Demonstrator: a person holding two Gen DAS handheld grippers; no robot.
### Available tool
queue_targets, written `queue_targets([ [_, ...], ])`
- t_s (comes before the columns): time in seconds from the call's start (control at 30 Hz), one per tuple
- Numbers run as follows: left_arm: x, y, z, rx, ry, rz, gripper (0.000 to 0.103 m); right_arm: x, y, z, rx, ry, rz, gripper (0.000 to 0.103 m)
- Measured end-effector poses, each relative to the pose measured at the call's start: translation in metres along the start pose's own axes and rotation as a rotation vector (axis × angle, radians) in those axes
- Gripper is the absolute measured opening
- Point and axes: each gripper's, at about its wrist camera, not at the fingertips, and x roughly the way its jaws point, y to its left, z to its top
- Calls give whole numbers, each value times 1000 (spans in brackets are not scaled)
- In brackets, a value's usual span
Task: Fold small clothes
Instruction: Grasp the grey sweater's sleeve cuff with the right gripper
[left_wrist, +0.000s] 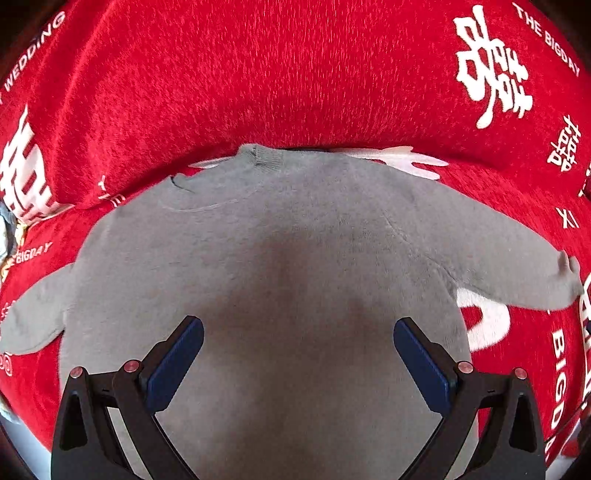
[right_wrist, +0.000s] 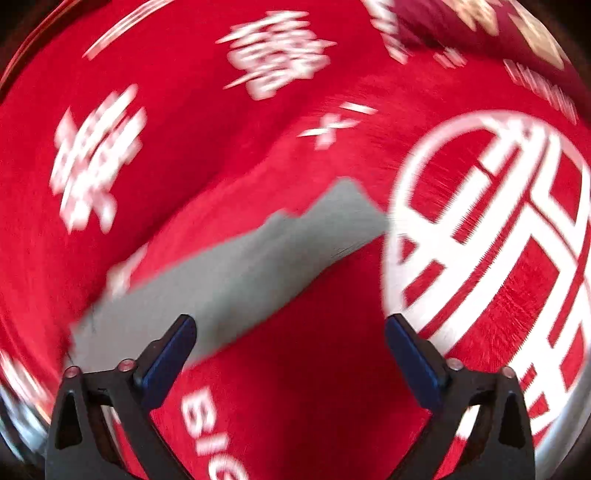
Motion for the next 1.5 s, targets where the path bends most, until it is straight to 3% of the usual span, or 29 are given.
queue_targets([
  [0.03, 5, -1, 0, 0, 8, -2, 103, 6, -10, 5, 49, 17, 29, 76],
  [0.07, 9, -2, 1, -1, 15, -4, 103, 16, -19, 11, 88, 41, 63, 73],
  [0.3, 30, -11, 1, -4, 55, -3, 103, 53, -15, 33, 82, 32, 87, 72],
  [0.37, 31, -13, 4, -4, 51, 2, 103, 60, -15, 40, 97, 31, 123, 54],
  [0.4, 31, -13, 6, -10, 46, -5, 103, 64, -14, 42, 93, 52, 161, 22],
  [0.43, 30, -12, 9, -21, 42, -13, 103, 62, -15, 42, 86, 58, 178, 16],
  [0.5, 29, -8, 18, -65, 32, -31, 103, 44, -11, 42, 40, 1, 191, 14],
  [0.63, 32, -5, 34, -139, 36, -47, 103, -29, 0, 26, -66, -189, 231, 10],
  [0.7, 38, -12, 41, -128, 46, -44, 103, -44, 3, 19, -99, -232, 194, 8],
  [0.77, 44, -22, 46, -94, 59, -37, 103, -42, -2, 15, -104, -226, 162, 8],
  [0.9, 60, -40, 52, -35, 88, -8, 103, -7, -11, 17, -93, -105, 128, 10],
  [0.97, 67, -45, 51, -22, 107, -7, 103, 5, -23, 22, -14, -68, 143, 16],
  [1.0, 69, -46, 51, -21, 108, -7, 103, 6, -30, 23, 29, -64, 169, 26],
  [1.03, 71, -46, 51, -26, 101, -15, 103, 7, -37, 24, 62, -65, 192, 46],
  [1.1, 72, -46, 53, -38, 102, -21, 103, 13, -44, 25, 98, -75, 191, 63],
  [1.17, 71, -47, 56, -52, 103, -51, 103, 22, -49, 24, 113, -41, 216, 63],
  [1.2, 70, -47, 58, -61, 95, -62, 103, 26, -50, 23, 116, -26, 226, 60],
  [1.27, 70, -49, 59, -64, 90, -66, 103, 35, -46, 19, 97, 2, 248, 31],
  [1.3, 74, -52, 59, -53, 102, -59, 103, 39, -42, 17, 69, 10, 240, 8],
  [1.33, 79, -58, 57, -28, 121, -33, 103, 40, -37, 15, 37, 2, 202, 8],
  [1.4, 77, -67, 55, 16, 76, -1, 103, 28, -30, 15, 2, -61, 197, 8],
  [1.43, 76, -69, 58, 30, 93, 0, 103, 17, -23, 16, -31, -111, 193, 8],
  [1.5, 71, -64, 64, -9, 92, -83, 103, 4, -11, 17, -83, -153, 186, 8],
])
